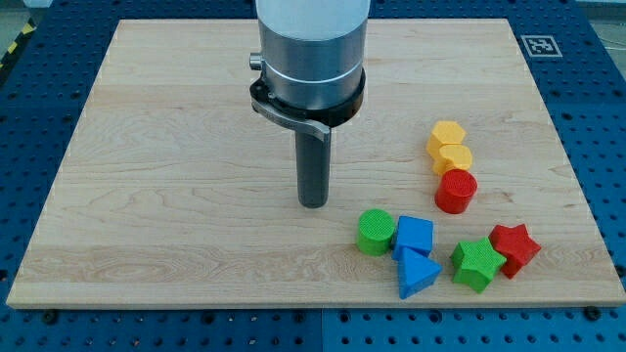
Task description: Move the red star in between the red circle and green star
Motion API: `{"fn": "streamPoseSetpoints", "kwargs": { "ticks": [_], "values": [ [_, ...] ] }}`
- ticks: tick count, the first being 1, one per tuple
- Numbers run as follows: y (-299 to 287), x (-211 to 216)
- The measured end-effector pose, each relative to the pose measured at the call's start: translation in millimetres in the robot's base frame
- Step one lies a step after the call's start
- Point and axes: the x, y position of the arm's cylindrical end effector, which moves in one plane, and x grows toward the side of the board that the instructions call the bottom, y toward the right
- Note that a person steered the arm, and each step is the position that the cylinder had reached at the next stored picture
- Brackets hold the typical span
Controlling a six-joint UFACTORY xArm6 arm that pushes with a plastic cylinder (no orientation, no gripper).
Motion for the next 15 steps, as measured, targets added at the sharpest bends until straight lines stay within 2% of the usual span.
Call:
{"fn": "streamPoseSetpoints", "kwargs": {
  "ticks": [1, 3, 4, 6, 7, 10, 11, 12, 15],
  "values": [
    [0, -4],
    [22, -104],
    [63, -143],
    [189, -143],
    [235, -110],
    [257, 36],
    [235, 62],
    [232, 65],
    [250, 95]
  ]
}}
